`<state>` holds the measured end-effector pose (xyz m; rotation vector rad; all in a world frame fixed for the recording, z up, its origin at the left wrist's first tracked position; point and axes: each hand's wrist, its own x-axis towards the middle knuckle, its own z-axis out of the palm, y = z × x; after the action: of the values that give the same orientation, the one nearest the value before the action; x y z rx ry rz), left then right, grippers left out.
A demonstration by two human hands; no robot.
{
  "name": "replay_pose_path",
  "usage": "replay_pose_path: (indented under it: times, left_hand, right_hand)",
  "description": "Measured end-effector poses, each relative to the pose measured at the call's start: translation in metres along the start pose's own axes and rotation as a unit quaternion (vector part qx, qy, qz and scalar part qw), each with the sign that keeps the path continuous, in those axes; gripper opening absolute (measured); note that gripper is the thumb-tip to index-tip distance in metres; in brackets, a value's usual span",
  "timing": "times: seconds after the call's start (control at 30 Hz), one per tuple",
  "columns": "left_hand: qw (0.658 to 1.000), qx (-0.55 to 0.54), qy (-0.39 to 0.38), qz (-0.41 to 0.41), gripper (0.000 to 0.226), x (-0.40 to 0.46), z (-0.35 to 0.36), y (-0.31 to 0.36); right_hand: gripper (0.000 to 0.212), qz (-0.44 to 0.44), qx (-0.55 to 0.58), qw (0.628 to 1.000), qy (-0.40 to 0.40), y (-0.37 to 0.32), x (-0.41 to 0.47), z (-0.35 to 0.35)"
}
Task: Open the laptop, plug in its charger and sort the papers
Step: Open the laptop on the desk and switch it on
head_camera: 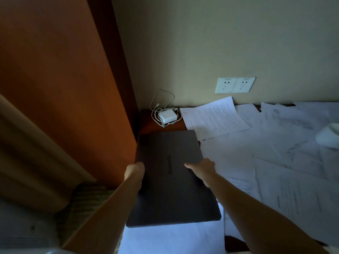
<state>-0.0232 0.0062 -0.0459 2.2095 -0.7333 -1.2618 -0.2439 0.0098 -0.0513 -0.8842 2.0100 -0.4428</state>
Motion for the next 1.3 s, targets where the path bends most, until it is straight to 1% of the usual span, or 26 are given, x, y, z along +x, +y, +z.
replay_pose_path:
  times: [0.03,0.07,0.1,0.13,0.17,0.2,0.23,0.27,0.3,0.33,0.37,0.4,0.43,0.47,0.5,0.53,0.57,0.6,0.7,0.83,0.97,1.0,1.07,1.13,1.2,1.3]
  left_hand:
    - [0.999,0.028,0.014,0.005,0.042,-0.015,-0.002,0.004]
    - [0.993,0.112,0.000,0.041,0.042,-0.030,-0.009,0.008]
    - [0.937,0.327,0.009,0.124,0.042,-0.043,-0.011,0.004]
    - [0.883,0.435,0.007,0.178,0.042,-0.055,-0.013,0.002]
    - [0.857,0.466,-0.002,0.220,0.041,-0.056,-0.011,0.000]
    - [0.850,0.476,-0.008,0.223,0.041,-0.066,-0.012,0.003]
    - [0.858,0.463,0.021,0.223,0.041,-0.072,-0.009,0.008]
    - [0.877,0.427,0.017,0.219,0.041,-0.075,-0.005,0.007]
    - [0.923,0.328,-0.003,0.200,0.041,-0.079,0.003,0.007]
    - [0.974,0.198,-0.007,0.106,0.041,-0.087,0.009,0.011]
    - [0.996,0.082,-0.025,0.025,0.041,-0.087,0.015,0.015]
    - [0.997,0.070,-0.028,0.032,0.041,-0.087,0.023,0.017]
    - [0.975,0.192,-0.005,0.109,0.042,-0.096,0.029,0.017]
    - [0.927,0.328,-0.014,0.182,0.041,-0.104,0.038,0.013]
    - [0.927,0.308,-0.023,0.212,0.039,-0.112,0.045,0.017]
    - [0.980,0.146,-0.038,0.127,0.038,-0.121,0.053,0.027]
    - [0.994,0.005,-0.065,0.084,0.039,-0.125,0.061,0.032]
    - [0.993,-0.036,-0.076,0.077,0.041,-0.133,0.070,0.033]
    - [0.994,-0.070,-0.076,0.040,0.046,-0.155,0.102,0.038]
    - [0.993,-0.075,-0.086,0.037,0.043,-0.194,0.143,0.045]
    - [0.992,-0.083,-0.092,0.037,0.028,-0.229,0.177,0.052]
    - [0.991,-0.084,-0.098,0.027,0.028,-0.235,0.184,0.053]
    - [0.990,-0.084,-0.114,0.019,0.036,-0.235,0.200,0.055]
    - [0.991,-0.070,-0.118,0.013,0.041,-0.207,0.215,0.051]
    - [0.993,-0.056,-0.104,0.002,0.041,-0.183,0.230,0.050]
    - [0.993,-0.065,-0.101,-0.008,0.035,-0.203,0.236,0.066]
  right_hand:
    - [0.085,-0.004,0.009,1.000,0.008,0.000,-0.007,-0.005]
    - [0.084,-0.007,0.018,1.000,0.013,0.001,-0.012,-0.011]
    - [0.082,-0.011,0.025,0.999,0.016,0.002,-0.019,-0.017]
    - [0.080,-0.015,0.034,0.999,0.019,0.004,-0.024,-0.024]
    - [0.078,-0.019,0.041,0.999,0.025,0.006,-0.031,-0.031]
    - [0.077,-0.019,0.049,0.998,0.031,0.008,-0.037,-0.037]
    - [0.077,-0.022,0.056,0.997,0.039,0.011,-0.042,-0.045]
    - [0.077,-0.022,0.065,0.997,0.047,0.014,-0.047,-0.052]
    - [0.076,-0.025,0.074,0.995,0.055,0.018,-0.052,-0.059]
    - [0.076,-0.025,0.082,0.995,0.060,0.021,-0.058,-0.067]
    - [0.076,-0.026,0.088,0.994,0.064,0.025,-0.063,-0.076]
    - [0.076,-0.025,0.097,0.993,0.067,0.031,-0.066,-0.084]
    - [0.076,-0.027,0.102,0.992,0.069,0.037,-0.068,-0.094]
    - [0.076,-0.027,0.106,0.992,0.068,0.042,-0.070,-0.103]
    - [0.076,-0.028,0.107,0.991,0.068,0.047,-0.072,-0.113]
    - [0.075,-0.029,0.110,0.991,0.068,0.053,-0.072,-0.124]
    - [0.073,-0.031,0.113,0.991,0.068,0.059,-0.070,-0.135]
    - [0.071,-0.035,0.115,0.990,0.067,0.065,-0.067,-0.146]
    - [0.067,-0.041,0.114,0.991,0.059,0.084,-0.057,-0.184]
    - [0.070,-0.059,0.096,0.992,0.058,0.104,-0.040,-0.232]
    - [0.070,-0.056,0.074,0.994,0.050,0.118,-0.023,-0.269]
    - [0.069,-0.056,0.073,0.995,0.043,0.122,-0.018,-0.276]
    - [0.067,-0.049,0.066,0.996,0.031,0.127,-0.008,-0.289]
    - [0.067,-0.045,0.054,0.997,0.022,0.128,0.001,-0.296]
    - [0.065,-0.046,0.046,0.998,0.022,0.125,0.012,-0.301]
    - [0.058,-0.049,0.037,0.998,0.026,0.114,0.028,-0.304]
